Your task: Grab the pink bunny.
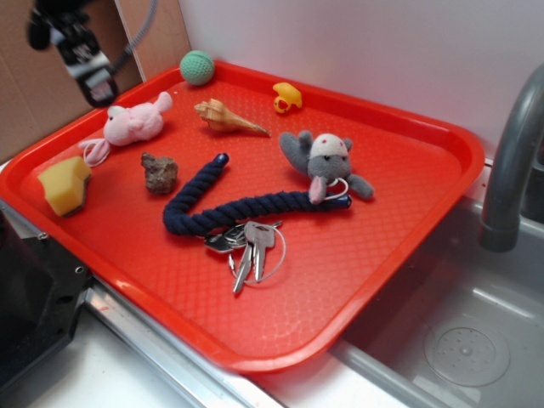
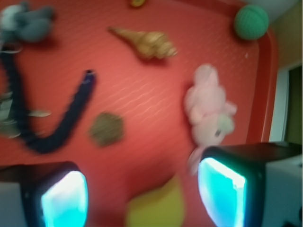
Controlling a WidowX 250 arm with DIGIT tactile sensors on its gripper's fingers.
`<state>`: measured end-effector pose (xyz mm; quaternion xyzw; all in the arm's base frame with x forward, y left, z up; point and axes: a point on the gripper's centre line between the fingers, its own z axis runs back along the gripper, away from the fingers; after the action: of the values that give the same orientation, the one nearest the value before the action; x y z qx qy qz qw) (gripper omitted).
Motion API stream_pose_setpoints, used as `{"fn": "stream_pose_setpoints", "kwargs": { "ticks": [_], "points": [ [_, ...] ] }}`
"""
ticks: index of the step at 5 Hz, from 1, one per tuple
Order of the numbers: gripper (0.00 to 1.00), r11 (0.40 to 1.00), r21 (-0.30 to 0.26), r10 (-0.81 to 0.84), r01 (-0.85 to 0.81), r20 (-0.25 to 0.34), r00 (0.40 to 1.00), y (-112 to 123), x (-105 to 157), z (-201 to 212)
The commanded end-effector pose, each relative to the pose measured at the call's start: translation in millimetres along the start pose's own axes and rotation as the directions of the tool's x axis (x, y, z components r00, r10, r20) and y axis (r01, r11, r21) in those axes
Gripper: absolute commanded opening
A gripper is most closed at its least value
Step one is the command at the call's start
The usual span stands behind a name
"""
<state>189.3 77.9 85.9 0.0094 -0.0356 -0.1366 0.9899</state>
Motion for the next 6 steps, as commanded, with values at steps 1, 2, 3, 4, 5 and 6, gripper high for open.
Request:
{"fn": "stream_pose_setpoints", "kwargs": {
  "ticks": [1, 2, 3, 4, 5, 6],
  "points": [
    [1.0, 0.997, 0.08, 0.004, 0.003, -0.091, 0.996, 31, -1, -66],
    [1.0, 0.998, 0.069, -0.003, 0.01, -0.106, 0.994, 31, 2, -77],
    [1.0, 0.998, 0.06, -0.007, 0.013, -0.093, 0.996, 29, 6, -80],
    [1.0, 0.997, 0.075, 0.022, -0.015, -0.093, 0.995, 35, 7, -96],
    [1.0, 0.994, 0.105, 0.048, -0.038, -0.09, 0.995, 38, 11, -103],
    [1.0, 0.993, 0.105, 0.062, -0.052, -0.096, 0.993, 42, 12, -104]
  ]
}}
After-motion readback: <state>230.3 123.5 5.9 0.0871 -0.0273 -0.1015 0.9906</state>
